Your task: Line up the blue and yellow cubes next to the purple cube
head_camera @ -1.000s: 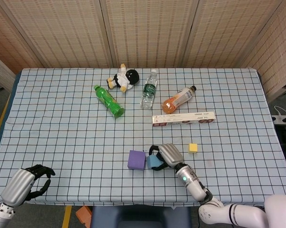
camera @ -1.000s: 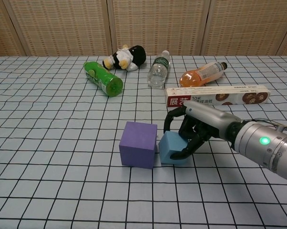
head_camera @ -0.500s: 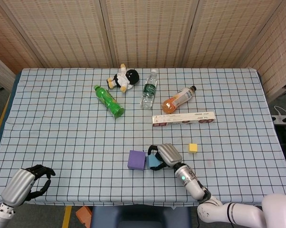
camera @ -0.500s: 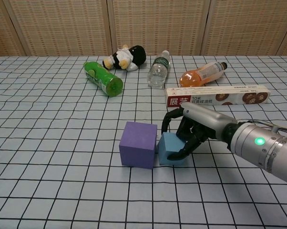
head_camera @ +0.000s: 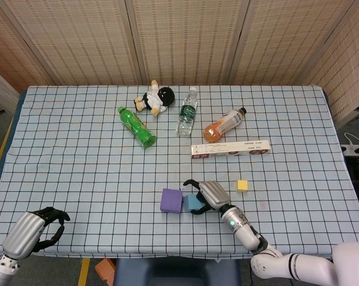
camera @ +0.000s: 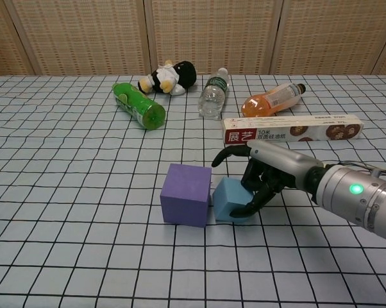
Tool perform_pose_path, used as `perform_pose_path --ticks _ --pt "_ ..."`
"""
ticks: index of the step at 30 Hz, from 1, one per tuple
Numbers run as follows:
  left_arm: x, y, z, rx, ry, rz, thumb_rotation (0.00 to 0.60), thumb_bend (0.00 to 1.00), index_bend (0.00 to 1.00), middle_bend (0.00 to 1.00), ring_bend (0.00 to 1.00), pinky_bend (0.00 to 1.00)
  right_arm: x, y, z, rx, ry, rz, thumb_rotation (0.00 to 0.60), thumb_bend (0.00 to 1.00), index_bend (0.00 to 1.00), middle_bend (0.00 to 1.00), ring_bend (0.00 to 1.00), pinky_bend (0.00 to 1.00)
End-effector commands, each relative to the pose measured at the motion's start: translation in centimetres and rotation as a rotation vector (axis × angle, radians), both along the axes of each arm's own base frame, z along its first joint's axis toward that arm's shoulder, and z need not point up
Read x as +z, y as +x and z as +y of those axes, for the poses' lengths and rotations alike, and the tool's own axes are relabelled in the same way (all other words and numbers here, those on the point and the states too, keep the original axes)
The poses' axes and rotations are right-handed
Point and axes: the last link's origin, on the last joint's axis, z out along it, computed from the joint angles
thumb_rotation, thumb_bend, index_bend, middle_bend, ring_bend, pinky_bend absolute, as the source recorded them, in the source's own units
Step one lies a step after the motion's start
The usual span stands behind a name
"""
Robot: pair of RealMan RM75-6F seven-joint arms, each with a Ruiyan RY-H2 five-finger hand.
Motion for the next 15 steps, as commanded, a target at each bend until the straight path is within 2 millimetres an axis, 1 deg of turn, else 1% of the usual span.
perform_pose_path --ticks 1,6,15 --pt "0.0 0.0 0.0 -0.002 0.000 0.002 0.600 0.49 0.46 0.54 0.44 0.66 0.2 -0.1 -0.1 -0.006 0.002 0.000 0.600 0.00 0.20 0.96 0.81 0.99" --pt "-0.1 0.0 0.0 -0.003 -0.004 0.008 0.600 0.49 0.46 0.54 0.45 0.66 0.8 -0.3 -0.4 -0.015 -0.010 -0.012 0.600 0.00 0.17 0.96 0.81 0.99" --pt "-0.2 0.1 0.0 -0.005 -0.007 0.015 0.600 0.49 0.46 0.54 0.45 0.66 1.2 0.0 -0.4 -0.013 -0.016 -0.054 0.600 0.00 0.16 0.96 0.81 0.99"
